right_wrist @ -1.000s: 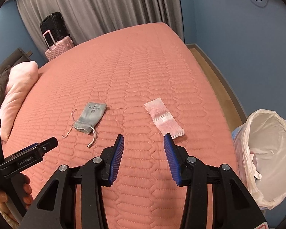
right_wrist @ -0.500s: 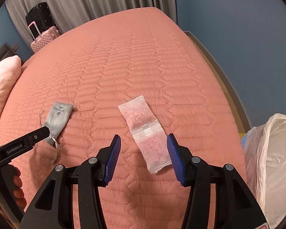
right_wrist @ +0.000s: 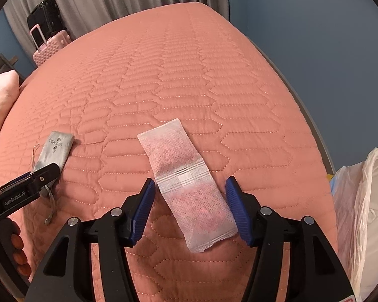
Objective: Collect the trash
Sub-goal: 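Grasp the grey pouch with the left tool while the right tool grasps the pink packet, then carry the grey pouch and pink packet toward the bin with both tools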
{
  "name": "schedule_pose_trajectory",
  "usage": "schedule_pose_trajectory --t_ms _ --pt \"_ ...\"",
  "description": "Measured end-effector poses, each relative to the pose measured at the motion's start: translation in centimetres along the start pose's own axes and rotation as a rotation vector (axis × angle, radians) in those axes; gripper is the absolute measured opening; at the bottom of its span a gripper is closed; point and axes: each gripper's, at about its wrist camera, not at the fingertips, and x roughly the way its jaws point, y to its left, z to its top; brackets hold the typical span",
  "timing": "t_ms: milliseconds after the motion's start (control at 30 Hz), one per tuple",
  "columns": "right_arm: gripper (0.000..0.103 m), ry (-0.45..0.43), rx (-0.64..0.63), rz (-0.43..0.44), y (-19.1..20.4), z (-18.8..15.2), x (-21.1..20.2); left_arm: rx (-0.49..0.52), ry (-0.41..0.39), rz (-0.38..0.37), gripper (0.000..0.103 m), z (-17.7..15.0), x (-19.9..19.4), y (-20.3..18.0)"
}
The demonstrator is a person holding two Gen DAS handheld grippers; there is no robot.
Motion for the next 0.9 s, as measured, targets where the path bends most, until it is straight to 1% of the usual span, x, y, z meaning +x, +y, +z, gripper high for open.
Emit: schedule_pose_trajectory --t_ms 33,67,100,133,167,200,233,267,300,333,400,500,600,733,900 --pt "0.055 -0.002 0.0 -0.006 0.0 0.0 -0.1 0.005 -0.003 -0.003 0.074 0.1 0.0 -0.1" --pt "0.049 -0.003 -0.002 -0.013 0.0 -0.1 -0.1 0.011 -0.006 -0.006 0.067 -0.1 -0.2 -0.3" --pt "0.047 -0.003 -0.002 -0.016 0.0 -0.3 -0.2 0.019 -0.008 -0.012 0.059 -0.3 -0.4 -0.3" --pt "0.042 -0.003 0.0 -0.014 -0.1 -0.4 -0.4 0.024 -0.009 -0.013 0.056 -0.6 -0.8 -0.3" --pt "0.035 -0.001 0.004 -0.008 -0.2 -0.5 -0.5 0.026 -0.01 -0.019 0.047 -0.8 -1.0 -0.4" --pt "0.031 0.002 0.008 -0.002 -0.3 -0.7 -0.7 0.026 -0.009 -0.023 0.039 -0.9 -1.3 -0.4" --pt "0.025 0.006 0.012 0.006 -0.5 -0.9 -0.9 0.025 -0.008 -0.024 0.036 -1.0 -1.5 -0.4" --pt "0.021 0.012 0.016 0.016 -0.5 -1.1 -1.1 0.019 0.0 -0.039 0.029 -1.2 -1.7 -0.4" --pt "0.019 0.017 0.017 0.024 -0.5 -1.3 -1.3 0.013 0.009 -0.052 0.025 -1.2 -1.8 -0.4" --pt "0.019 0.019 0.016 0.03 -0.5 -1.6 -1.6 0.009 0.015 -0.061 0.024 -1.4 -2.1 -0.3" --pt "0.017 0.023 0.014 0.045 -0.4 -2.1 -2.2 0.013 0.017 -0.074 0.018 -1.9 -2.8 -0.5" --pt "0.017 0.018 0.016 0.063 -0.4 -3.0 -3.4 0.025 0.013 -0.082 0.015 -2.6 -3.9 -0.5" --pt "0.017 0.009 0.025 0.081 -0.4 -3.8 -4.9 0.032 0.004 -0.096 0.014 -3.6 -5.7 -0.6" --pt "0.017 -0.007 0.035 0.103 -0.7 -4.7 -7.1 0.042 -0.012 -0.115 0.014 -4.7 -7.8 -1.9" --pt "0.017 -0.028 0.047 0.128 -1.2 -6.1 -9.9 0.068 -0.028 -0.141 0.014 -7.0 -11.0 -2.3"
